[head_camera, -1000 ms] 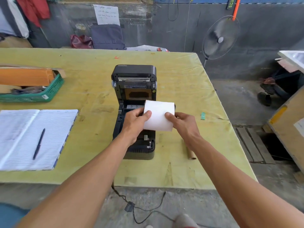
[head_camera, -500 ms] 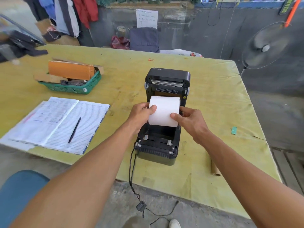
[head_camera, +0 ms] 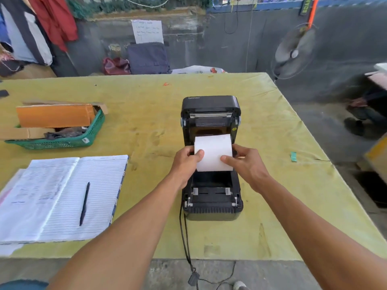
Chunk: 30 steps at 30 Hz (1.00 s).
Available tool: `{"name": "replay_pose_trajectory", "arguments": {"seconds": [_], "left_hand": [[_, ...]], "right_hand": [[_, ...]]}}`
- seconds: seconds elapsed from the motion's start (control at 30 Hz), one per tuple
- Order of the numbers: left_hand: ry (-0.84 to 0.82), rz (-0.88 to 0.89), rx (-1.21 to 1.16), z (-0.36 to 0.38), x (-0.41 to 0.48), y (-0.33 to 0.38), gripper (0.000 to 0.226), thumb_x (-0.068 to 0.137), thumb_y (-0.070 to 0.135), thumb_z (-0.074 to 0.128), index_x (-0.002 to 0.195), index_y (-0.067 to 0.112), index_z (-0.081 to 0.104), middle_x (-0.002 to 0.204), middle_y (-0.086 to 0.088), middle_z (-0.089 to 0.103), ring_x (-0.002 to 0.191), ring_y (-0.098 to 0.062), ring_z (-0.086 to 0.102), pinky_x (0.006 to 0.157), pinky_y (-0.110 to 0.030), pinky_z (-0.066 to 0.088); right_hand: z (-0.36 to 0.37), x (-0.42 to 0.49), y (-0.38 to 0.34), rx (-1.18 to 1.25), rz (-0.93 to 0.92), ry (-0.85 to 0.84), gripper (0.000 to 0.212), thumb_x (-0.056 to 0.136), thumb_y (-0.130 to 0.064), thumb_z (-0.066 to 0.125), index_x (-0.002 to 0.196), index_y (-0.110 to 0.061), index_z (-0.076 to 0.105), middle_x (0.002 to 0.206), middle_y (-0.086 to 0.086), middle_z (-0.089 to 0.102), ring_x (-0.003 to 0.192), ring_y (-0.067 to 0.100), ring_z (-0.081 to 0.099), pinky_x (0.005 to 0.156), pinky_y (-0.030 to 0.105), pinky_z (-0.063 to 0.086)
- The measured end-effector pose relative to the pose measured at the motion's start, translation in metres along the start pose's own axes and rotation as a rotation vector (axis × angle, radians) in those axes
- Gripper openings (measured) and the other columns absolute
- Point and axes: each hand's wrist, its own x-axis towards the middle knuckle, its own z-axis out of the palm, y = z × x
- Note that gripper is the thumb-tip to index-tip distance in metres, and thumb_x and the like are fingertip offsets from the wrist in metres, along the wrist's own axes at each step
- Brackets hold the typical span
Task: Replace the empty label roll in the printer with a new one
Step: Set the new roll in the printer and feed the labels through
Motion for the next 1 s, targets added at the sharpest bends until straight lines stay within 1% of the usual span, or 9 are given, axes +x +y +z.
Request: {"name": "replay_pose_trajectory", "arguments": {"seconds": [0.13,0.27,0.4,0.5,0.6,0.7,0.87,0.9,1.0], "left_hand": [[-0.060,0.006,0.043,0.004,0.006,-0.006,0.030,0.097,0.020,0.057,0.125,0.007,0.061,0.120,-0.008,0.066,0.109,-0.027,0.063,0.097,-0.048,0.052],[-0.027,0.000,0.089,0.007,0.014,-0.005,0.021,0.096,0.021,0.058,0.109,0.007,0.069,0.107,-0.004,0.071,0.099,-0.025,0.067,0.092,-0.049,0.055],[-0.026,-0.013,0.081,0.004,0.022,-0.002,0.014,0.096,0.020,0.059,0.093,0.013,0.071,0.104,-0.006,0.073,0.099,-0.027,0.068,0.092,-0.053,0.054],[-0.009,-0.027,0.087,0.001,0.027,-0.001,0.016,0.095,0.019,0.060,0.084,0.013,0.071,0.102,-0.009,0.073,0.100,-0.031,0.067,0.094,-0.054,0.053],[0.010,-0.027,0.113,-0.001,0.030,0.000,0.017,0.094,0.020,0.062,0.085,0.009,0.071,0.101,-0.009,0.073,0.099,-0.031,0.067,0.092,-0.055,0.053],[0.021,-0.039,0.124,-0.002,0.030,-0.002,0.017,0.094,0.019,0.062,0.083,0.011,0.072,0.097,-0.005,0.073,0.097,-0.028,0.068,0.091,-0.052,0.055],[0.041,-0.073,0.129,-0.002,0.027,-0.017,0.032,0.093,0.018,0.064,0.094,-0.013,0.065,0.095,-0.011,0.069,0.087,-0.028,0.064,0.093,-0.056,0.051],[0.033,-0.075,0.129,-0.002,0.026,-0.020,0.032,0.092,0.018,0.065,0.094,-0.014,0.064,0.094,-0.010,0.067,0.086,-0.026,0.062,0.093,-0.056,0.051],[0.025,-0.073,0.134,-0.001,0.026,-0.022,0.032,0.092,0.017,0.065,0.092,-0.015,0.064,0.098,-0.014,0.071,0.089,-0.030,0.066,0.094,-0.056,0.052]], "right_hand": [[0.004,-0.008,0.010,0.008,0.037,0.039,0.042,0.087,-0.020,0.076,0.127,-0.013,0.066,0.092,-0.018,0.068,0.078,0.000,0.067,0.055,0.004,0.048],[0.003,-0.002,0.007,-0.013,0.041,0.027,0.039,0.089,-0.019,0.074,0.127,-0.015,0.066,0.092,-0.019,0.070,0.071,-0.007,0.068,0.056,0.005,0.048],[0.005,0.006,0.002,-0.047,0.042,0.008,0.040,0.090,-0.023,0.073,0.129,-0.014,0.065,0.097,-0.009,0.071,0.080,0.002,0.066,0.058,0.009,0.047],[0.006,0.011,0.000,-0.035,0.049,-0.004,0.040,0.090,-0.023,0.073,0.128,-0.013,0.066,0.102,-0.004,0.071,0.083,0.008,0.067,0.065,0.015,0.048],[0.009,0.015,0.000,-0.048,0.068,-0.008,0.040,0.089,-0.024,0.073,0.127,-0.012,0.067,0.106,0.001,0.073,0.088,0.015,0.068,0.071,0.021,0.051],[0.012,0.016,0.005,-0.056,0.090,-0.018,0.040,0.088,-0.025,0.074,0.125,-0.013,0.067,0.102,-0.002,0.073,0.087,0.014,0.069,0.071,0.022,0.052],[0.019,0.014,0.014,-0.071,0.131,-0.041,0.046,0.088,-0.023,0.075,0.131,-0.012,0.064,0.109,0.002,0.073,0.091,0.018,0.070,0.084,0.030,0.057],[0.020,0.014,0.015,-0.066,0.137,-0.039,0.047,0.088,-0.022,0.075,0.132,-0.011,0.063,0.111,0.002,0.073,0.092,0.019,0.069,0.082,0.027,0.057],[0.019,0.015,0.016,-0.015,0.166,-0.019,0.051,0.088,-0.018,0.076,0.135,-0.007,0.060,0.116,0.002,0.070,0.095,0.020,0.068,0.063,0.008,0.051]]}}
